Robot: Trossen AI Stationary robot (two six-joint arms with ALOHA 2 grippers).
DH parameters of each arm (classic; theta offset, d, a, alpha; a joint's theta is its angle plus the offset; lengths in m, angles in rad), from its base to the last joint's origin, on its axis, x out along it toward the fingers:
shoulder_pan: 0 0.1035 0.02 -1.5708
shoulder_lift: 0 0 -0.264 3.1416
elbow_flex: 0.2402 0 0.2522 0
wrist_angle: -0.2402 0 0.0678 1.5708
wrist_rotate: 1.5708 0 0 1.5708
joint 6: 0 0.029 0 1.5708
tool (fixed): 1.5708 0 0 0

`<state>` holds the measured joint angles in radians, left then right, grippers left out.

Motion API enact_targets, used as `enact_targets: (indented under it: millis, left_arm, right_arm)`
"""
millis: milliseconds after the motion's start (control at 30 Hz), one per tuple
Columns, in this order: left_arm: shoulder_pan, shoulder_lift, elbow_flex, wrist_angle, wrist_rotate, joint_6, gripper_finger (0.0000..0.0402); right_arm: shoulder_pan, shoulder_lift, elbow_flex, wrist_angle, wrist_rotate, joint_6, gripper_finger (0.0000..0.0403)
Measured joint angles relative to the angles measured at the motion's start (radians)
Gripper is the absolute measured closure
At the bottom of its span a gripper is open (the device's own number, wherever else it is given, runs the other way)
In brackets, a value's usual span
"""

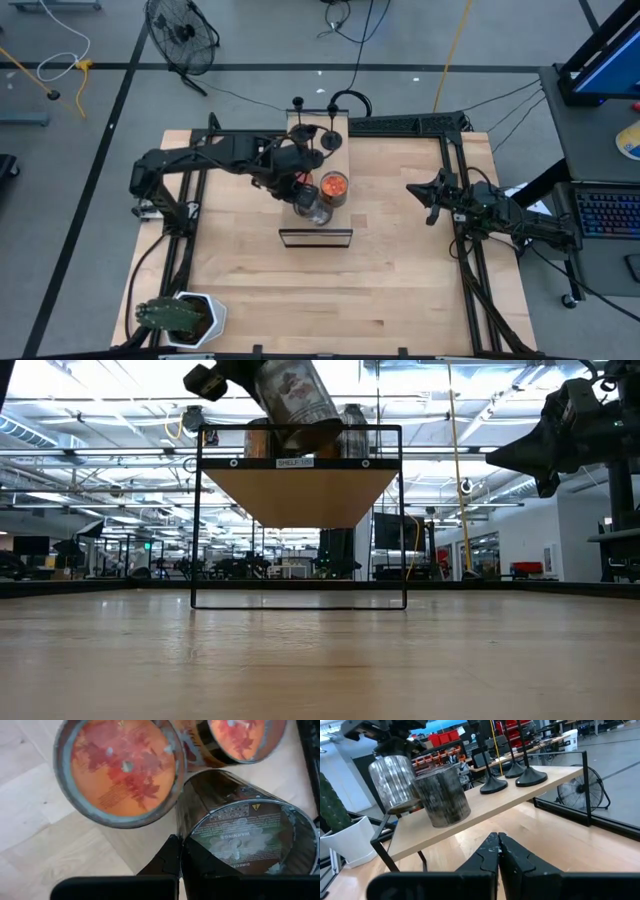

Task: Pick & Place candle stick holders
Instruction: Put the candle on the shelf

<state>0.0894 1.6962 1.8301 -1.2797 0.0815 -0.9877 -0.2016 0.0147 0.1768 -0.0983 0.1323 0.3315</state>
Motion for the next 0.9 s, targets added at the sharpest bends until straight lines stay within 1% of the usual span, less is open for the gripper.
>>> enact_targets:
  millis: [467,700,900]
  left_arm:
    - [0.023,-0.003,0.000,-0.041,0.005,0.008,0.0401]
    - [0.022,0.019,-0.001,-0.020,-0.002,0.011,0.0401]
    - [0.024,0.043,-0.001,-0.033,-0.015,0.027,0.0401]
  right_arm:
    - [0.000,0.000,0.000,0.000,0.003,-0.002,0.0403]
    - [0.000,0.000,0.000,0.000,0.003,-0.003,0.0403]
    - [0.000,0.000,0.000,-0.003,0.006,-0.002,0.0403]
